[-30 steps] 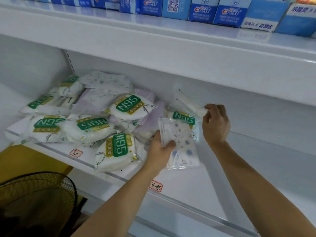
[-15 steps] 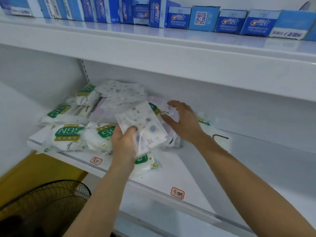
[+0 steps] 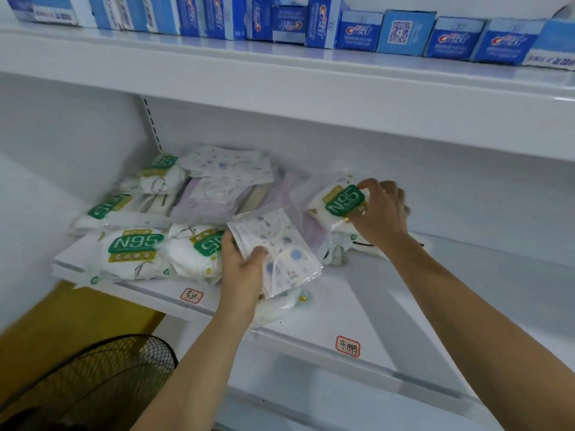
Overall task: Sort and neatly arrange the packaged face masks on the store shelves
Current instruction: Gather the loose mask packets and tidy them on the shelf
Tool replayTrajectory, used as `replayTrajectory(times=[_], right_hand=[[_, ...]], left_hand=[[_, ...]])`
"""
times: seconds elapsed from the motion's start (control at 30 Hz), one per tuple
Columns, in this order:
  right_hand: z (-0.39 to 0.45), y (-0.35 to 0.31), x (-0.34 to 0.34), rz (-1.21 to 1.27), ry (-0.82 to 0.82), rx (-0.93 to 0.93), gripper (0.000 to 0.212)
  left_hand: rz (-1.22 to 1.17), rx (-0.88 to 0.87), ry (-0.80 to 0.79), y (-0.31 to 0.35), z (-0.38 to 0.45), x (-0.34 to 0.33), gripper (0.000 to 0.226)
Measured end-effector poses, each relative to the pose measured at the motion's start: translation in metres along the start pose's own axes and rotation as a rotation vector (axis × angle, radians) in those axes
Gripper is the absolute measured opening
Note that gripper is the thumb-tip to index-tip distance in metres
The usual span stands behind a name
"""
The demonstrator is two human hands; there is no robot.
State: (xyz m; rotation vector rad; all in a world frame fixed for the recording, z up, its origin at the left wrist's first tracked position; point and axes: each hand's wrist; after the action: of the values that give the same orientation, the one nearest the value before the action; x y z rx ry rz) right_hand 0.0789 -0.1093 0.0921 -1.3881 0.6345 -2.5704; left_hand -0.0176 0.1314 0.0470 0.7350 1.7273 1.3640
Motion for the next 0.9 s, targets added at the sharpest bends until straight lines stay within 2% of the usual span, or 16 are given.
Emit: replayTrajectory(times=[0.1,0.23,0.3,0.4,0.47,0.53,0.6,0.7,0.8,0.9], right_hand=[[0.0,-0.046,-0.011,0.091,0.019,0.242,0.052],[0.014,-0.129,-0.042,0.231,-0.169,0.499,0.061],[0.024,-0.166,-0.059,0.145,-0.292,0.59,0.075],[0.04,-0.204,-0.085,-0.084,-0.437,0.736,0.1],[0.049,-0.216,-0.101,-0.153,-0.476,0.755,0.094],[0.055,-0.224,-0.11,-0.087,-0.433,0.708,0.07],[0.06,-0.231,-0.113,-0.036,-0.371,0.661,0.054],[0.064,-0.236,-0.112,-0.095,-0.343,0.653,0.049],[0.065,-0.227,-0.114,-0.169,-0.326,0.69,0.058],[0.067,-0.218,-0.112,-0.085,-0.282,0.591,0.053]], left_hand=[[-0.122,0.04,0.001,0.016,0.004,0.003,0.07],[-0.194,0.051,0.039,0.04,0.025,0.024,0.06],[-0.171,0.074,0.094,0.046,0.042,0.037,0.057],[-0.239,0.216,0.122,0.045,0.062,0.053,0.06],[-0.294,0.283,0.112,0.04,0.067,0.058,0.059],[-0.299,0.31,0.103,0.037,0.067,0.059,0.057],[-0.269,0.32,0.106,0.035,0.067,0.059,0.058],[-0.253,0.337,0.102,0.031,0.069,0.061,0.061],[-0.264,0.357,0.108,0.033,0.069,0.062,0.059],[-0.267,0.358,0.102,0.037,0.067,0.062,0.06]])
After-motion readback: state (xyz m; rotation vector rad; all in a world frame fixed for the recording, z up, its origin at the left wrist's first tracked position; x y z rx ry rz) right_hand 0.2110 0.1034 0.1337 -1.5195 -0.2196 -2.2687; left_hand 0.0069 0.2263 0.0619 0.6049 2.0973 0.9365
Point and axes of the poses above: each hand's wrist, its own z-axis towards the middle knuckle, its own x-axis out of the back of the hand, y = z × x, and after that the axes turned 14 degrees about y, right-handed
